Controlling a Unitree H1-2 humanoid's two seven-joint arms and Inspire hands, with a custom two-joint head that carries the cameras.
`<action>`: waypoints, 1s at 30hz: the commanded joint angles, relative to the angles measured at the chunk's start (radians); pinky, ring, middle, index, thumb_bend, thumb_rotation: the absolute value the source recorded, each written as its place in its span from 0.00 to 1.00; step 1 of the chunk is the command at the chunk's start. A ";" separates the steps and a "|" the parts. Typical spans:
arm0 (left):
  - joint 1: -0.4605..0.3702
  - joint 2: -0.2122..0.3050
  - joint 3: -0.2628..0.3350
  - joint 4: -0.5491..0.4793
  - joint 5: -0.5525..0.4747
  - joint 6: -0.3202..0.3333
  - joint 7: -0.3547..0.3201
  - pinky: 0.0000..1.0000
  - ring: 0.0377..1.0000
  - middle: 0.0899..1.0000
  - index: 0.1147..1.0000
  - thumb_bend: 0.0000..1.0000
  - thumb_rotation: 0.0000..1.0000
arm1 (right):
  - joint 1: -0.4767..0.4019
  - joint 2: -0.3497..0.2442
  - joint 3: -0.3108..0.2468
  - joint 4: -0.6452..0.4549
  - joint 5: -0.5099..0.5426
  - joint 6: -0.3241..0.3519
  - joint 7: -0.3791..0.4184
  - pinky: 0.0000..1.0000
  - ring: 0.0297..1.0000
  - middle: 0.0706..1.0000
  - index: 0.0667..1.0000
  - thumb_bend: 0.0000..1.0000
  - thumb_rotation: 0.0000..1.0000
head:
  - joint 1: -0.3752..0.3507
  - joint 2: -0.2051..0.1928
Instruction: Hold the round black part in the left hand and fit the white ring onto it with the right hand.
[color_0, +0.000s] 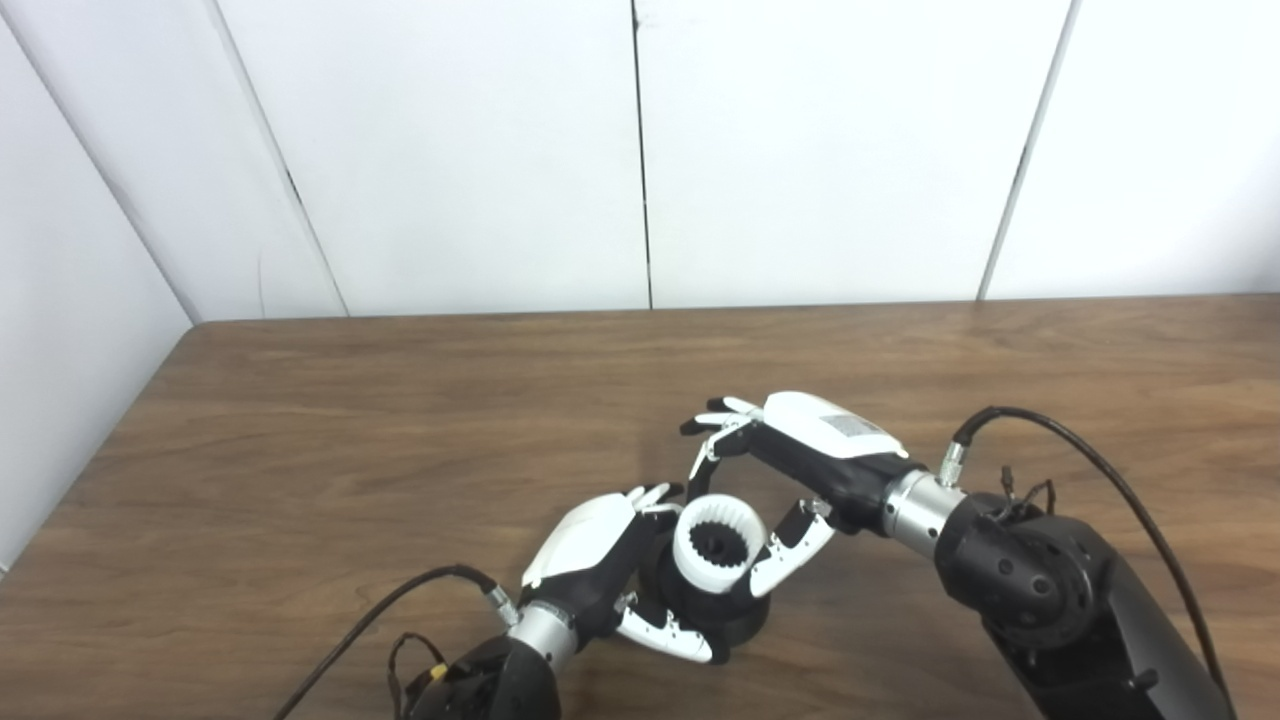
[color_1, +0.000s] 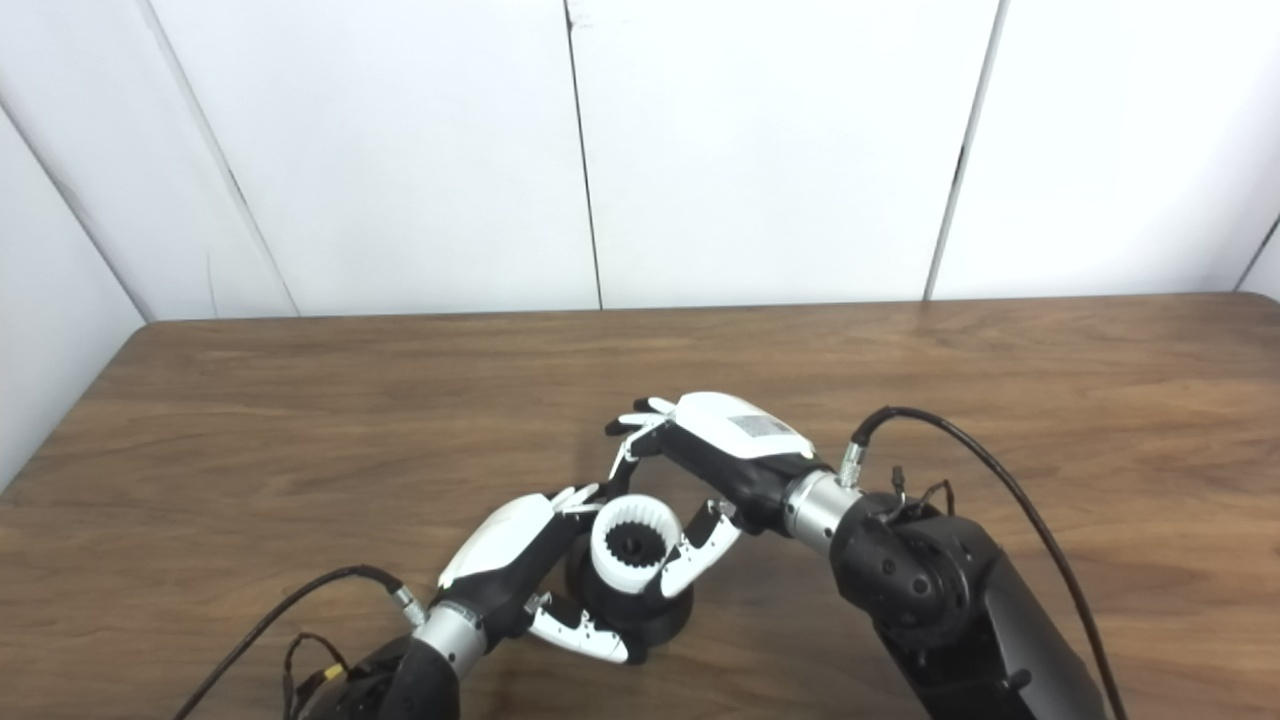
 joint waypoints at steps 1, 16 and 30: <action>-0.010 0.000 -0.007 -0.020 0.000 -0.004 -0.002 1.00 1.00 0.97 0.68 0.92 0.23 | -0.051 -0.005 -0.011 -0.011 0.001 -0.017 -0.007 0.87 0.98 0.89 0.46 0.52 0.16 | 0.002 0.001; -0.020 -0.003 -0.010 -0.027 0.018 0.012 -0.015 1.00 1.00 0.98 0.69 0.93 0.24 | -0.040 -0.026 0.000 -0.002 0.013 -0.039 0.007 0.87 0.98 0.90 0.46 0.52 0.16 | 0.003 0.007; -0.023 -0.007 -0.003 -0.025 0.003 0.012 -0.011 0.99 1.00 0.98 0.68 0.93 0.24 | -0.031 -0.045 0.007 0.006 0.017 -0.040 0.029 0.87 0.98 0.89 0.62 0.80 0.30 | 0.006 0.012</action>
